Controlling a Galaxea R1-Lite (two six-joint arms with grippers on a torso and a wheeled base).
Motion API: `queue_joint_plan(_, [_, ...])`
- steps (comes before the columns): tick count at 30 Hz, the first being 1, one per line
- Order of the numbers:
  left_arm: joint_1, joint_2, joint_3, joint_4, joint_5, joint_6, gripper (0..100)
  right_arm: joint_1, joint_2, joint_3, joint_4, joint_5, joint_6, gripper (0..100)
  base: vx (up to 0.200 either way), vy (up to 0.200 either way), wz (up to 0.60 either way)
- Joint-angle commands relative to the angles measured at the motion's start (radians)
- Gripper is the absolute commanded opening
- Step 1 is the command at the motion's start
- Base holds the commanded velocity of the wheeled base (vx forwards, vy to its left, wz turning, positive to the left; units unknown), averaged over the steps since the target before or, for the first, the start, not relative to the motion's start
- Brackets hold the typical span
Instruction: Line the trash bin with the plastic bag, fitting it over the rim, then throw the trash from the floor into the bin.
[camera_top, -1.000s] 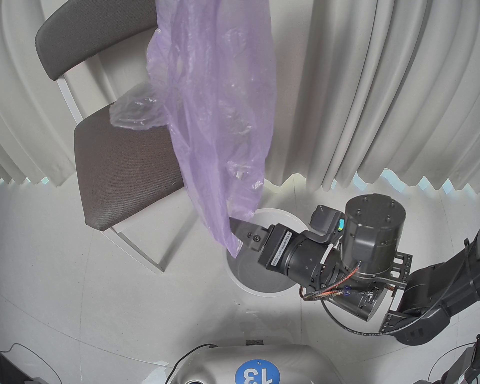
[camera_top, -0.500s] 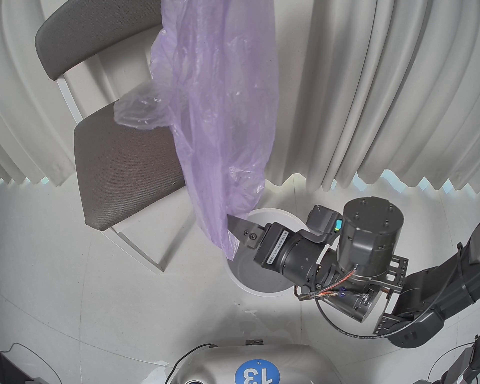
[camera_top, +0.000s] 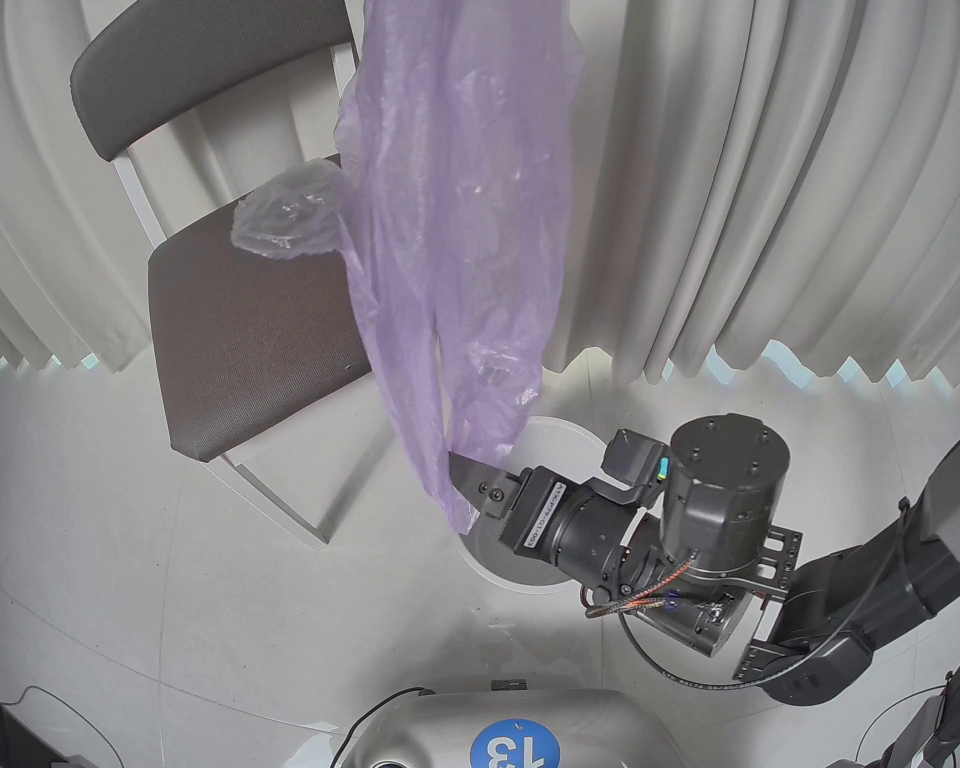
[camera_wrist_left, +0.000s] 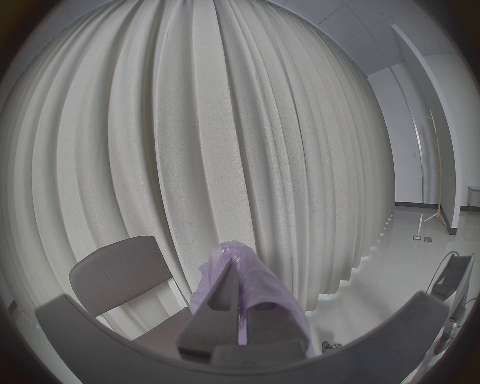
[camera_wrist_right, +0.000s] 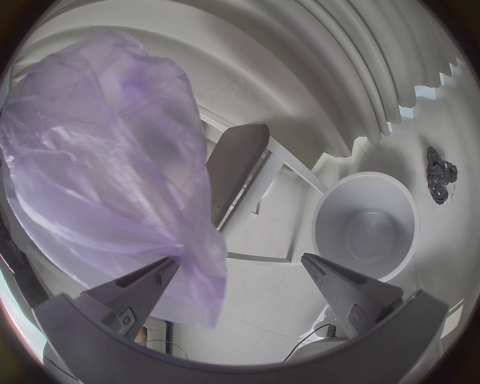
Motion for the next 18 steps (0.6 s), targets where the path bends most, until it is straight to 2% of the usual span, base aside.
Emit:
queue_joint_plan(1, [0.000,-0.001,0.000,0.000,-0.001,-0.002,0,-0.015,0.035,-0.007,-0.002,-0.002,0.000,100,0.000,0.000,0.00])
queue_joint_plan(18, [-0.002,-0.003,0.000,-0.002,-0.001,-0.002,0,-0.055,0.021,-0.027,-0.002,-0.004,-0.003,100,0.000,0.000,0.00])
